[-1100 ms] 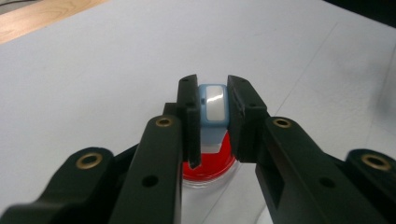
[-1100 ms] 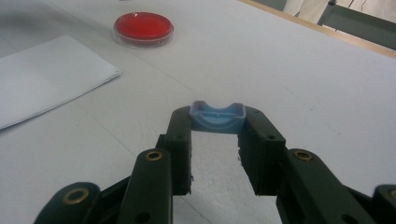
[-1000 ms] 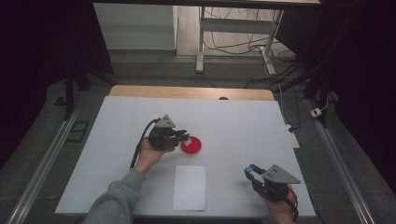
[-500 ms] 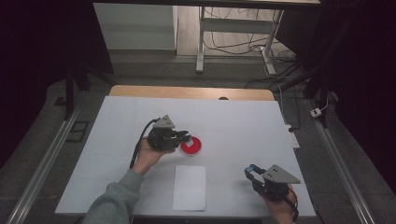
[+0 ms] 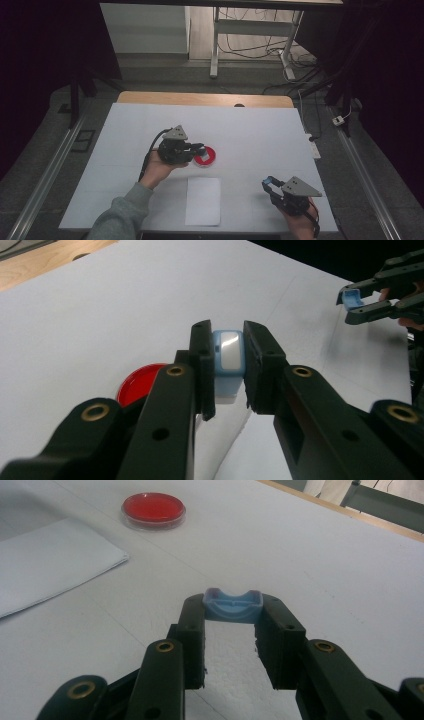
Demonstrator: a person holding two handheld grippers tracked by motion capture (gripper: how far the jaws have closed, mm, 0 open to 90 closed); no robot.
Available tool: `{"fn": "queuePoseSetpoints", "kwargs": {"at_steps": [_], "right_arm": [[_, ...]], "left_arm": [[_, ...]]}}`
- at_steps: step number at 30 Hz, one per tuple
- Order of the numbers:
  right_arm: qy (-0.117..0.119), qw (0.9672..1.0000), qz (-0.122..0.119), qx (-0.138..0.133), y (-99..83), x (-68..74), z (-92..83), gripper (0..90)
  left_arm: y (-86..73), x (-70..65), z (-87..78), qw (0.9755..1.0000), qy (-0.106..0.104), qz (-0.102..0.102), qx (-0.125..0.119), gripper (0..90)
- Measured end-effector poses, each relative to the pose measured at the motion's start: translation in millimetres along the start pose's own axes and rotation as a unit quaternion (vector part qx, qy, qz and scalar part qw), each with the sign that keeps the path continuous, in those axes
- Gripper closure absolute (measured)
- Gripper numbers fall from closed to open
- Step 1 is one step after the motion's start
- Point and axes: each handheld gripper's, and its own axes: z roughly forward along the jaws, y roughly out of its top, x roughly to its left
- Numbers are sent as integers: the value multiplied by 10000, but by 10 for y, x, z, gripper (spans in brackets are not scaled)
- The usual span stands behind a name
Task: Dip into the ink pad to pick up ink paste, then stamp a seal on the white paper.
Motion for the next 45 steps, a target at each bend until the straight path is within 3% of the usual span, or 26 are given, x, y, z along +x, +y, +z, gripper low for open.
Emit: {"fn": "queuePoseSetpoints", "kwargs": {"at_steps": [23, 45], "right_arm": [[0, 10000, 16, 7, -1, -1, 1, 650], [8, 10000, 7, 2, 3, 1, 4, 649]], "left_arm": [[-20, -131, -106, 9993, -376, 47, 26, 761], [-103, -219, -221, 9986, -530, 42, 6, 761]]}}
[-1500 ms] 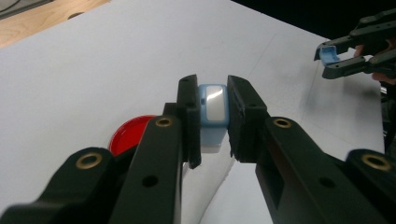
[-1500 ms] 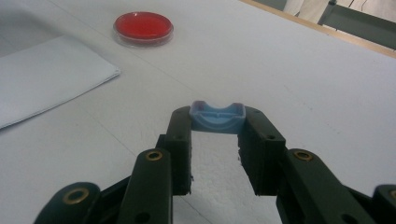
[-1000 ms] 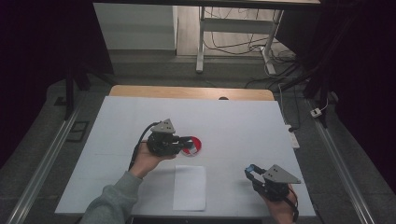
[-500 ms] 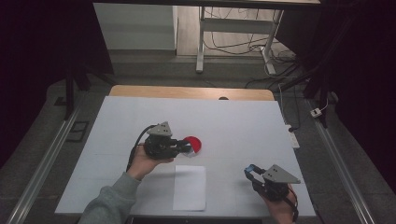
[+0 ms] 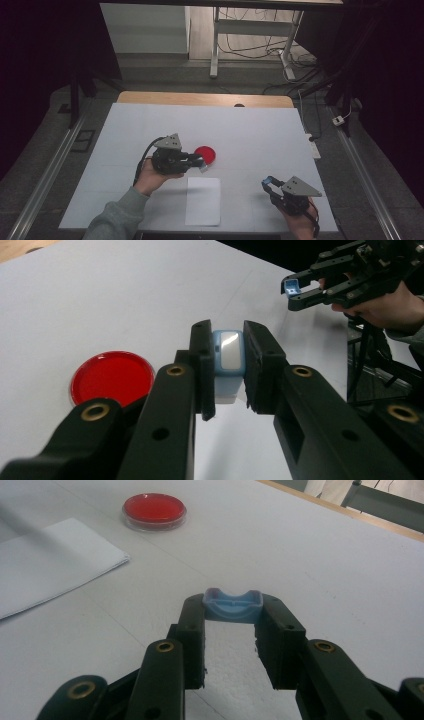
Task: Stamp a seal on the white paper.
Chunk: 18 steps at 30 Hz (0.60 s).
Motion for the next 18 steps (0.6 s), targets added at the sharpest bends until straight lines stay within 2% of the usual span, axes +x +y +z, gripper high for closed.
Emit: {"fn": "queuePoseSetpoints", "kwargs": {"at_steps": [18], "right_arm": [[1, 10000, -6, 0, -3, 4, 3, 649]], "left_arm": [[-66, -140, -42, 10000, -22, 41, 25, 760]]}}
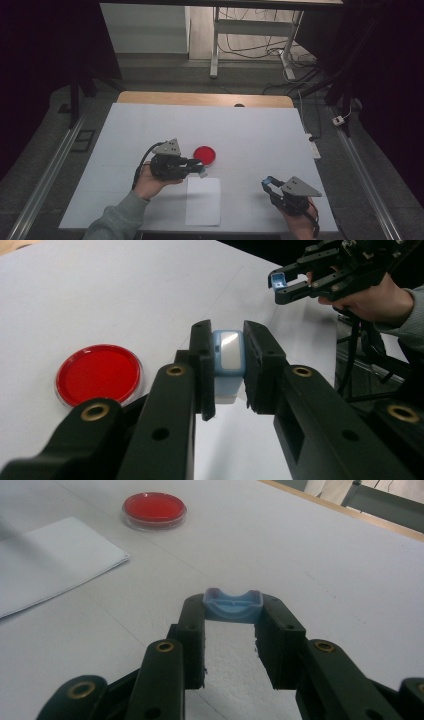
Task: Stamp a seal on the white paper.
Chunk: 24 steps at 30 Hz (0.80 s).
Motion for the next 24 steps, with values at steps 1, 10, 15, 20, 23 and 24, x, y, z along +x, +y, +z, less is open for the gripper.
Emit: {"fn": "queuePoseSetpoints", "kwargs": {"at_steps": [1, 10, 15, 20, 23, 24], "right_arm": [[1, 10000, 2, 1, 0, 0, 0, 649], [5, 10000, -19, 1, 1, 3, 4, 649], [3, 10000, -11, -11, 2, 7, 5, 649], [3, 10000, -10, -5, 2, 8, 7, 649], [2, 10000, -12, -4, 0, 7, 8, 649], [3, 10000, -13, -4, 0, 7, 8, 649]], "left_arm": [[-8, -6, -1, 10000, -3, 1, 19, 760], [-103, -63, -6, 9999, -26, -21, 101, 760], [-132, -82, -4, 9999, -37, -20, 141, 760], [-151, -94, -9, 9999, -49, -19, 151, 760], [-162, -99, -10, 9999, -63, -31, 153, 760], [-165, -100, -11, 9999, -65, -26, 157, 760]]}}
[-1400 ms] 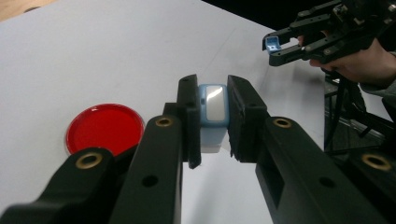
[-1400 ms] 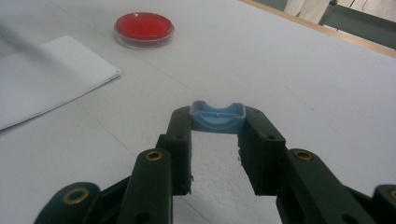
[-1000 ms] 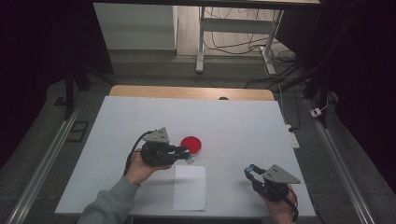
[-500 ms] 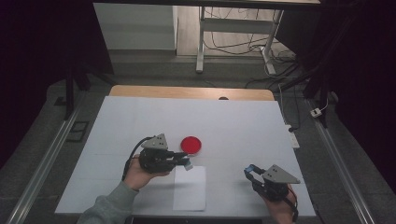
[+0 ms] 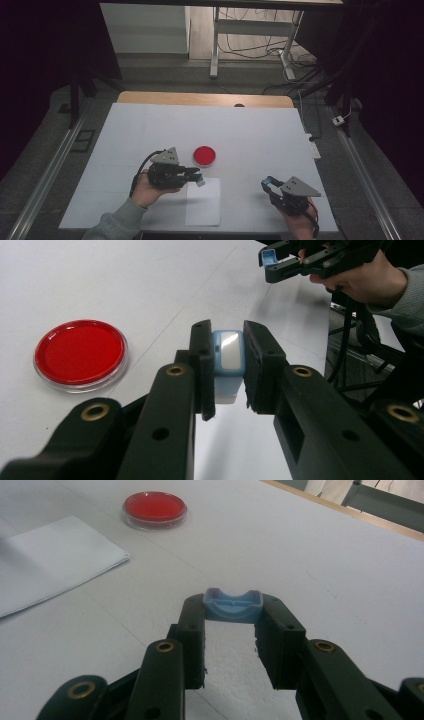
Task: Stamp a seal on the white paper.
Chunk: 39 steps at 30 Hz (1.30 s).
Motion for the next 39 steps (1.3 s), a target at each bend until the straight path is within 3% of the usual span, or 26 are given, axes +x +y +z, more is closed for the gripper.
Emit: {"fn": "queuePoseSetpoints", "kwargs": {"at_steps": [13, 39], "right_arm": [[3, 10000, -2, 4, 2, 6, 1, 649], [-5, 10000, -7, 36, 2, 6, 2, 649]], "left_arm": [[-41, -50, 18, 10000, -41, 10, 55, 760], [-159, -134, 225, 9989, -119, 104, 433, 760]]}}
